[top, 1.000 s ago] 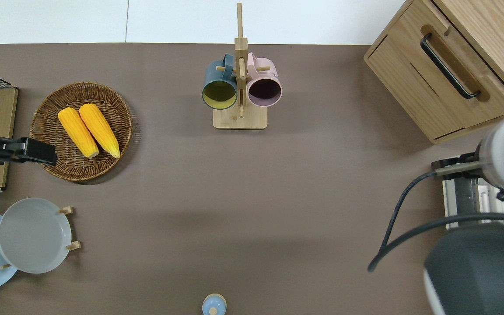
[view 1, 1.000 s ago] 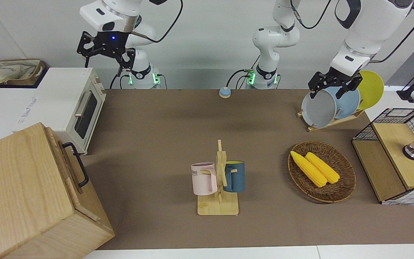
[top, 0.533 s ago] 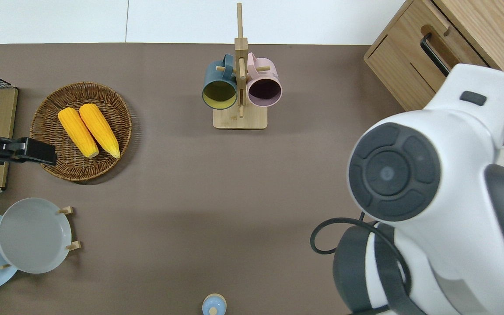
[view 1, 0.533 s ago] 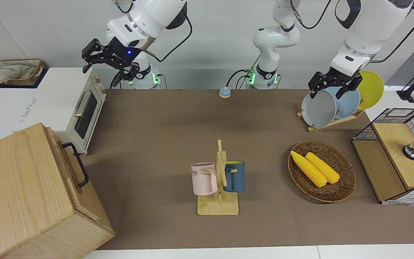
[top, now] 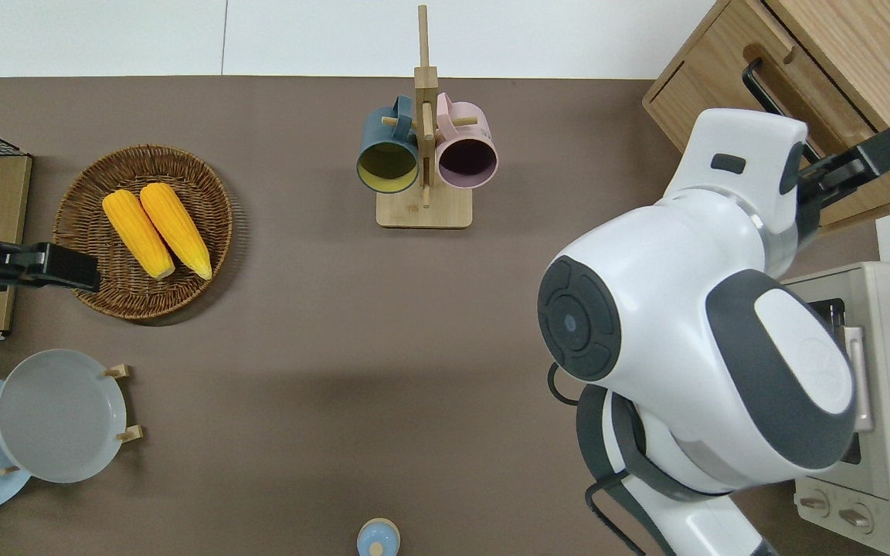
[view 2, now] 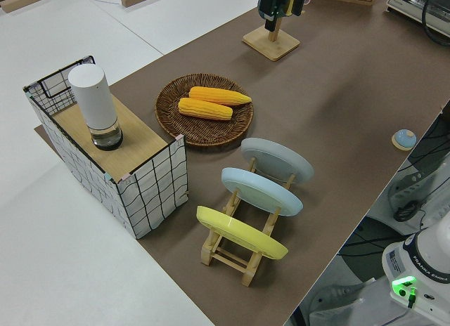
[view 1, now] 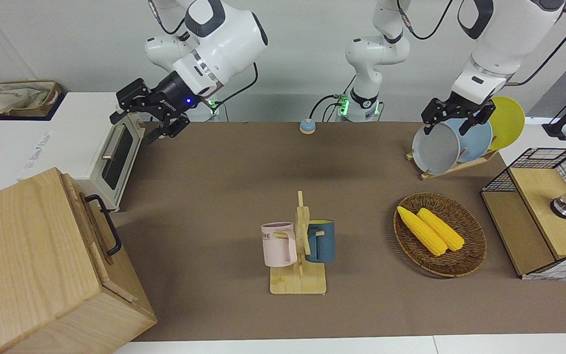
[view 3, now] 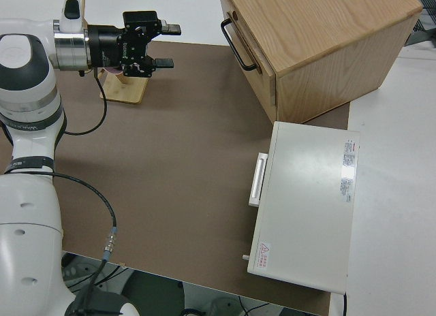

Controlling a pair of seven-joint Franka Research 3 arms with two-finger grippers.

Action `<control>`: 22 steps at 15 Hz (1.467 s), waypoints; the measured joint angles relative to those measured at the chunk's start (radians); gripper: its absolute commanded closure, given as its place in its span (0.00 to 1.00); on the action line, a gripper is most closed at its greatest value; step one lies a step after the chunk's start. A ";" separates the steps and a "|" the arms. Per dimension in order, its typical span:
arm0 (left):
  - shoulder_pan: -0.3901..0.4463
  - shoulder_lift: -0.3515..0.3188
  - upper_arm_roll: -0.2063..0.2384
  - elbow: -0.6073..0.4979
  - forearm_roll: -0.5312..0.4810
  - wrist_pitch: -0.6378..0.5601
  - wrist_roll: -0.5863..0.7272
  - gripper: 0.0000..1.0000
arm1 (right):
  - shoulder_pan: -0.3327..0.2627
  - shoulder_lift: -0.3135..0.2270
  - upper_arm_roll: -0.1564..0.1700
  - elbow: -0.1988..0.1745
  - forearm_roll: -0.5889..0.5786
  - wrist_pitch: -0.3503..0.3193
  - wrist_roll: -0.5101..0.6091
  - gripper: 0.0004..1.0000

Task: Slide drawer open with right arm
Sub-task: 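Raise the right arm and reach the right gripper toward the drawer's black handle, then close the right gripper around the black bar handle of the drawer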

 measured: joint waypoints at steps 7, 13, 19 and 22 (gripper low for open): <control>0.000 0.000 0.000 0.000 0.000 0.000 0.000 0.01 | -0.067 0.044 -0.005 -0.111 -0.226 0.160 0.037 0.01; 0.000 0.000 0.000 0.000 0.000 0.000 0.000 0.01 | -0.115 0.059 -0.008 -0.248 -0.421 0.224 0.217 0.01; 0.000 0.000 0.000 0.000 0.000 0.000 0.000 0.01 | -0.119 0.112 -0.010 -0.266 -0.537 0.227 0.337 0.02; 0.000 0.000 0.000 0.000 0.000 0.000 0.000 0.01 | -0.120 0.138 -0.015 -0.266 -0.576 0.227 0.379 0.02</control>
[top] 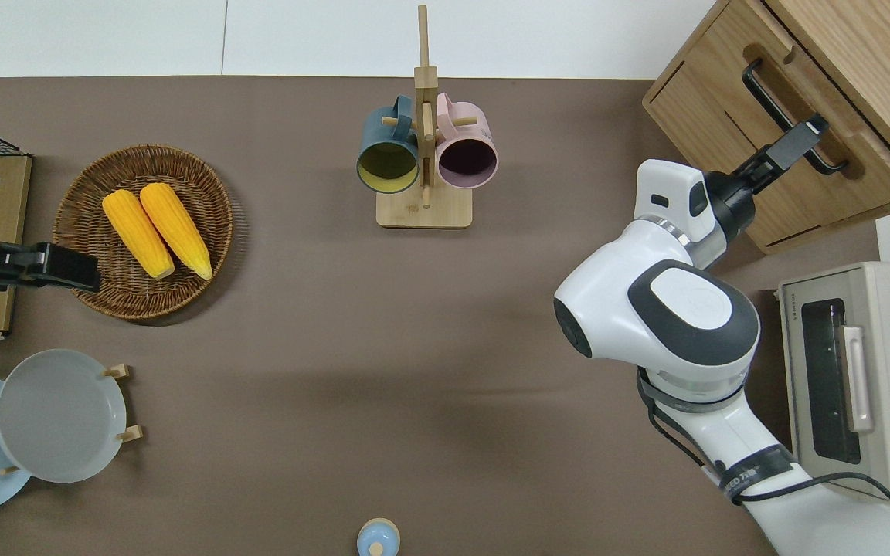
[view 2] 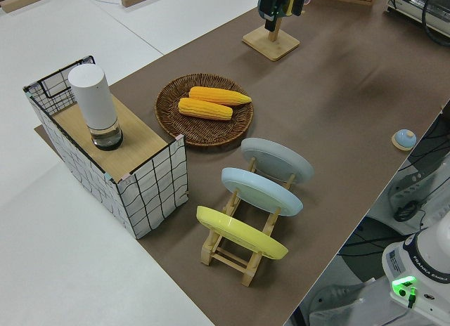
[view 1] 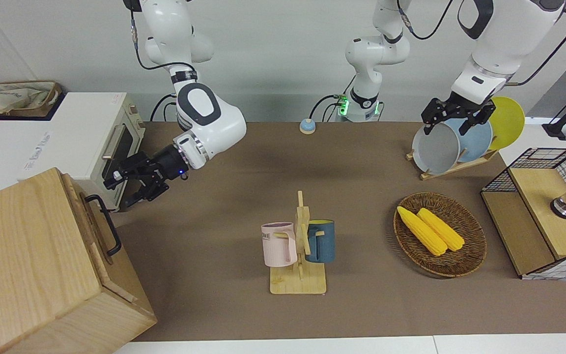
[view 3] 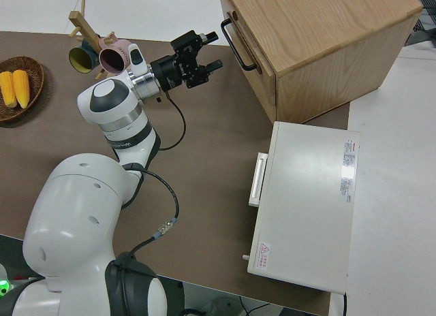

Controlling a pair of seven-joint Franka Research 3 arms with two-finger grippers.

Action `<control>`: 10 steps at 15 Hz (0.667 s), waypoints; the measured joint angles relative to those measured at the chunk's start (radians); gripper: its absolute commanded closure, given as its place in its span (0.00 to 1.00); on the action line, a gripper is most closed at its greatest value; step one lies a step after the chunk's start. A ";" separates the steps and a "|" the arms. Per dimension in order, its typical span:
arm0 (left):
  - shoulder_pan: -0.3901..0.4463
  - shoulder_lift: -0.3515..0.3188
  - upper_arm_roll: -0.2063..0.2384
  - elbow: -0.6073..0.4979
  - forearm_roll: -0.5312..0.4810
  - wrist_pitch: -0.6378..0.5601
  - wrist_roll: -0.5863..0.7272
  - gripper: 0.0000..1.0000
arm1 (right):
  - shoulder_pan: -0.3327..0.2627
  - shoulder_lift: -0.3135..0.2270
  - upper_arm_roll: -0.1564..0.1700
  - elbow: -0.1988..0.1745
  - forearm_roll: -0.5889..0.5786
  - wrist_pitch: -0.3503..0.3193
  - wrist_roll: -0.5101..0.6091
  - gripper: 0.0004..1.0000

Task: Slide drawer open with right arm
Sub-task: 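Close the right gripper around the black bar handle of the drawer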

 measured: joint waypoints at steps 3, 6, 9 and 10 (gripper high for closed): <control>0.000 0.000 0.000 0.000 0.000 0.000 0.000 0.01 | -0.015 0.016 -0.001 0.001 -0.050 0.000 0.018 0.02; 0.000 0.000 0.000 0.000 0.000 0.000 0.000 0.01 | -0.028 0.037 -0.002 0.007 -0.080 0.003 0.049 0.02; 0.000 0.000 0.000 0.000 0.000 0.000 0.000 0.01 | -0.029 0.066 -0.002 0.030 -0.093 0.003 0.059 0.02; 0.000 0.000 0.000 0.000 0.000 0.000 0.000 0.01 | -0.029 0.075 -0.002 0.036 -0.093 0.003 0.060 0.02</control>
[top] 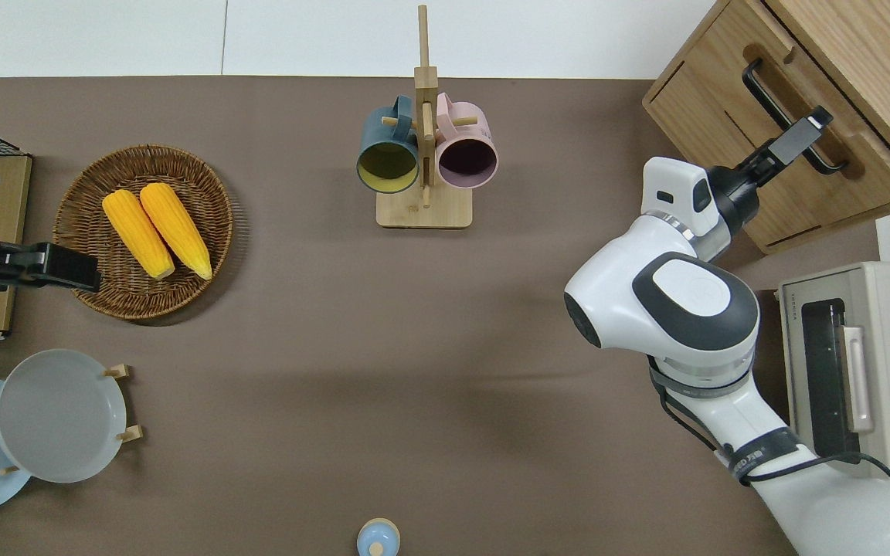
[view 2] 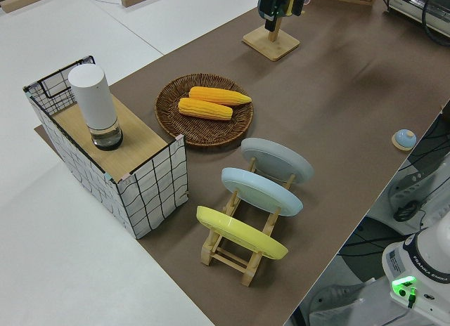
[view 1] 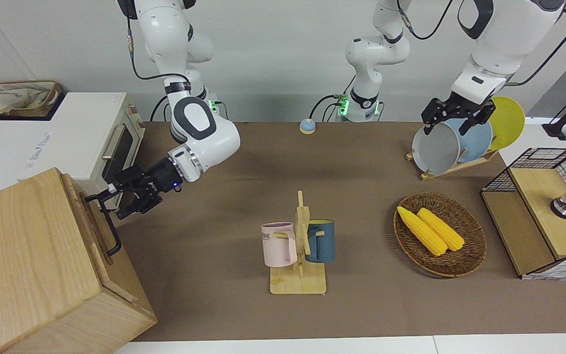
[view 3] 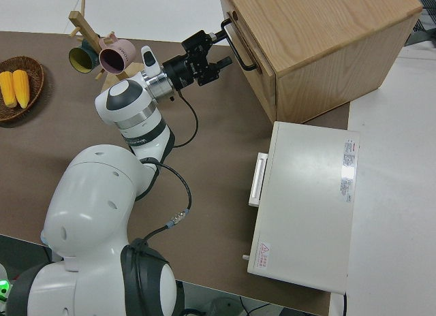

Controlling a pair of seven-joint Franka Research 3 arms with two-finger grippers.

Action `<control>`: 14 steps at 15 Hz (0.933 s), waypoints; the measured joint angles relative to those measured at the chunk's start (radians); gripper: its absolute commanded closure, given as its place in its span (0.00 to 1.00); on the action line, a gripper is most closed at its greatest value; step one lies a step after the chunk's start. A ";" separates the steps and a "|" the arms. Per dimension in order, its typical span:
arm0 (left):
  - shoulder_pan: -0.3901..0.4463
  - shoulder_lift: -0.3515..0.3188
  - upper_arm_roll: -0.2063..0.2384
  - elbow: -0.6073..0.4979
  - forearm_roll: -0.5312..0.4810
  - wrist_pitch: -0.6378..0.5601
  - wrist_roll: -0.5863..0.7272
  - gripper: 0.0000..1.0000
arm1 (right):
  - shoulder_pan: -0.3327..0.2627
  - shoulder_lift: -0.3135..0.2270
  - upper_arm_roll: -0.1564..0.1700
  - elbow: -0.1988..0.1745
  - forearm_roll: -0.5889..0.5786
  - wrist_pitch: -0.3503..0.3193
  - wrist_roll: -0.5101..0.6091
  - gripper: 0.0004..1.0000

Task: Slide drawer open with right arm
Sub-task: 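Close the right gripper around the black bar handle of the drawer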

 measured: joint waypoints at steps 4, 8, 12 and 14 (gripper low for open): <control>0.000 0.000 0.000 0.000 0.000 0.000 0.000 0.01 | -0.003 0.028 0.000 0.025 -0.001 0.015 0.014 0.02; 0.000 0.000 0.000 0.000 0.000 0.000 0.000 0.01 | -0.030 0.035 -0.001 0.045 -0.029 0.071 0.026 0.04; 0.000 0.000 0.000 0.000 0.000 0.000 0.000 0.01 | -0.034 0.062 0.001 0.081 -0.051 0.079 0.027 0.24; 0.000 0.000 0.000 0.000 0.000 0.000 0.000 0.01 | -0.030 0.077 0.004 0.096 -0.053 0.079 0.027 0.50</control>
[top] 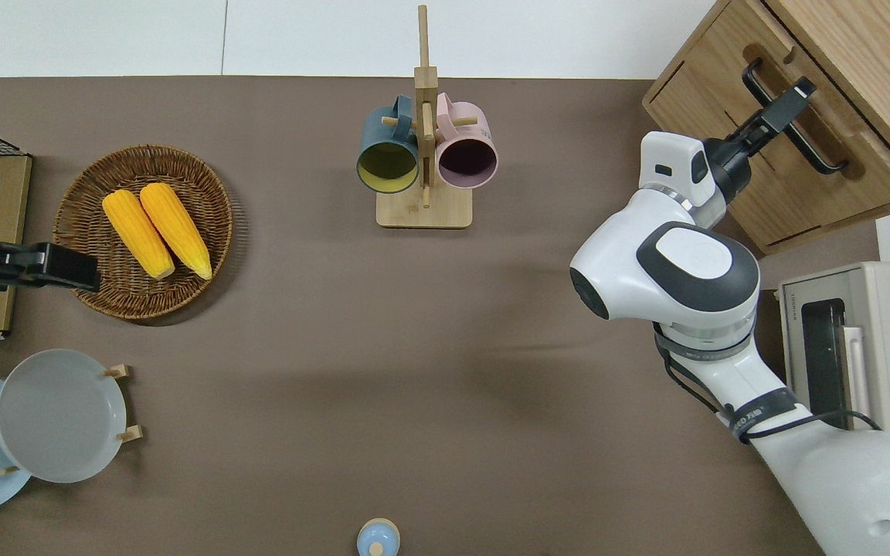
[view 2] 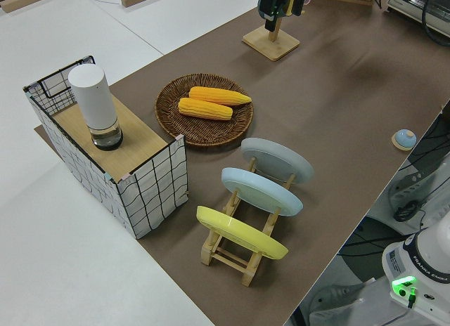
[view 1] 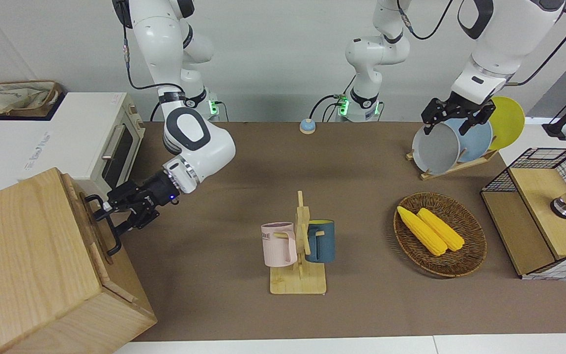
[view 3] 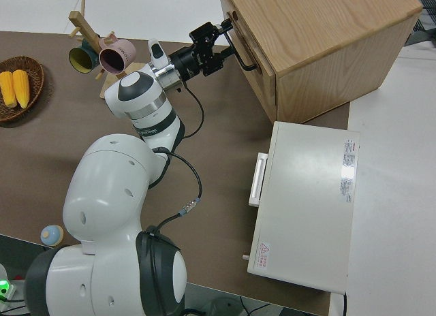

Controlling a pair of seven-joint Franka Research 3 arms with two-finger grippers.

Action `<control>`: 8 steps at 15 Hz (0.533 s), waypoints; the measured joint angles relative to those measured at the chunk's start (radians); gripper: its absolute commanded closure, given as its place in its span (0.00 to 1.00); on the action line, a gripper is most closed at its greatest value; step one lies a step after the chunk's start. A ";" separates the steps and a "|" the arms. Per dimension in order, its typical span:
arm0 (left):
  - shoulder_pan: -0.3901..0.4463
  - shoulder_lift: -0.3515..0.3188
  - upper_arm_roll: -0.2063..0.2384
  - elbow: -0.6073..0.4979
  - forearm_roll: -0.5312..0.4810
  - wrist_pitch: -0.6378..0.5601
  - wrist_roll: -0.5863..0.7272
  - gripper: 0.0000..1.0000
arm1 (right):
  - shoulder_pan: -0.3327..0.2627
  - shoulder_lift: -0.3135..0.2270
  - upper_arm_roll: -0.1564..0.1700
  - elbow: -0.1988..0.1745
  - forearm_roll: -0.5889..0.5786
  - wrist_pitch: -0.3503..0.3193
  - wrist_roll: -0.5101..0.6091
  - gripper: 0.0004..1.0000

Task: Slide drawer open with right arm
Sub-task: 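Close the right gripper around the black bar handle of the drawer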

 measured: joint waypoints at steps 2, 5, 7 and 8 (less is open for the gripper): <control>0.000 0.000 0.000 0.000 0.000 0.000 0.000 0.01 | 0.003 0.009 0.000 0.007 0.000 0.000 0.000 0.80; 0.000 0.000 0.000 0.000 0.000 0.000 0.000 0.01 | 0.004 0.010 0.000 0.008 -0.002 0.000 0.000 1.00; 0.000 0.000 0.000 0.000 0.000 0.000 0.000 0.01 | 0.005 0.017 0.000 0.007 -0.003 0.000 0.001 1.00; 0.000 0.000 0.000 0.000 0.000 0.000 0.000 0.01 | 0.005 0.018 0.000 0.008 -0.003 -0.001 0.011 1.00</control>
